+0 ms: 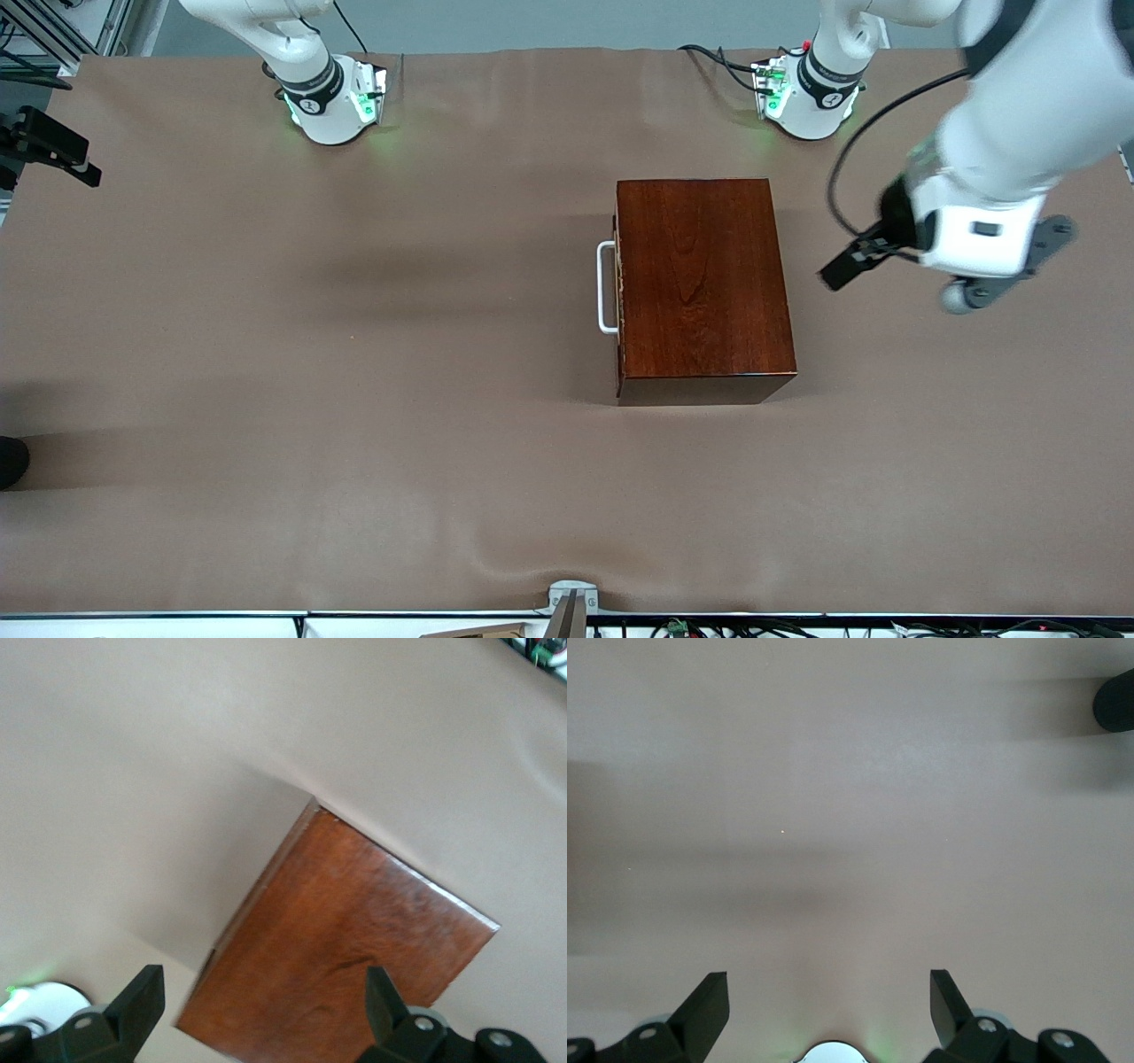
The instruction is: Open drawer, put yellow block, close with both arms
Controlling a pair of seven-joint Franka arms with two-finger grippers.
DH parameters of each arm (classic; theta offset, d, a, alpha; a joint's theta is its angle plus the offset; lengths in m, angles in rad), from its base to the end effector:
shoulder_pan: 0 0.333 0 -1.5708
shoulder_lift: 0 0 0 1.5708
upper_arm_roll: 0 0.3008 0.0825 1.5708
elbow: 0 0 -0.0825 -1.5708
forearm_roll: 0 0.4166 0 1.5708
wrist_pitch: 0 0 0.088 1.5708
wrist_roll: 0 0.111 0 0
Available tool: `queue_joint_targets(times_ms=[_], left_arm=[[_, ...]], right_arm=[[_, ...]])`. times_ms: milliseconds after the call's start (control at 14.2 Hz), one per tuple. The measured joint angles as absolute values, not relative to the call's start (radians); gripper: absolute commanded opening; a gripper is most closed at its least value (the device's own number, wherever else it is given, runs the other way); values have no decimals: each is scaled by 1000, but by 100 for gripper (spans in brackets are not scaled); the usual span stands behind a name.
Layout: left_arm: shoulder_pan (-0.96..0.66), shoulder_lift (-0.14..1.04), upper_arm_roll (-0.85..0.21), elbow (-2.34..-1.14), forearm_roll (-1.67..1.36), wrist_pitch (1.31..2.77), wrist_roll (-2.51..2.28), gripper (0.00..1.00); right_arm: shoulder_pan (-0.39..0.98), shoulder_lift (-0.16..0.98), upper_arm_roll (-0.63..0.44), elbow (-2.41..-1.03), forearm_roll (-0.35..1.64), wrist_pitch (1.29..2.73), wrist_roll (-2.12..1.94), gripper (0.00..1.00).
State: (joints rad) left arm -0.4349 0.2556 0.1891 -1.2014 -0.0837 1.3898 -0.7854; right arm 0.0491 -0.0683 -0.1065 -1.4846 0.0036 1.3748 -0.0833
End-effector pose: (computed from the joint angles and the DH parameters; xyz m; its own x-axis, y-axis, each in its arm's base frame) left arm 0.6133 -0.1826 0.6182 0.8641 0.4985 -0.0696 0.4985 -0.8667 -0.0193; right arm 0.5432 -0.0331 0.6696 0.9988 0.0272 -0.0408 0.0266 -0.9995 -0.0143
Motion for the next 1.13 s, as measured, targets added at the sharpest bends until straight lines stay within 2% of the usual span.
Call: queue_joint_targets(times_ms=[141, 424, 777, 1130], left_arm=[[-374, 209, 183, -1249, -84, 1376, -632, 100], [-219, 117, 106, -1347, -77, 1374, -395, 100], [-145, 28, 86, -1428, -20, 1433, -133, 100], [-40, -91, -55, -1586, -20, 1474, -117, 100]], right_arm=[[49, -68, -106, -1485, 4, 1375, -83, 100], [49, -68, -106, -1485, 4, 1375, -84, 100], [49, -68, -105, -1484, 4, 1374, -84, 100], [49, -68, -104, -1484, 4, 1374, -84, 100]])
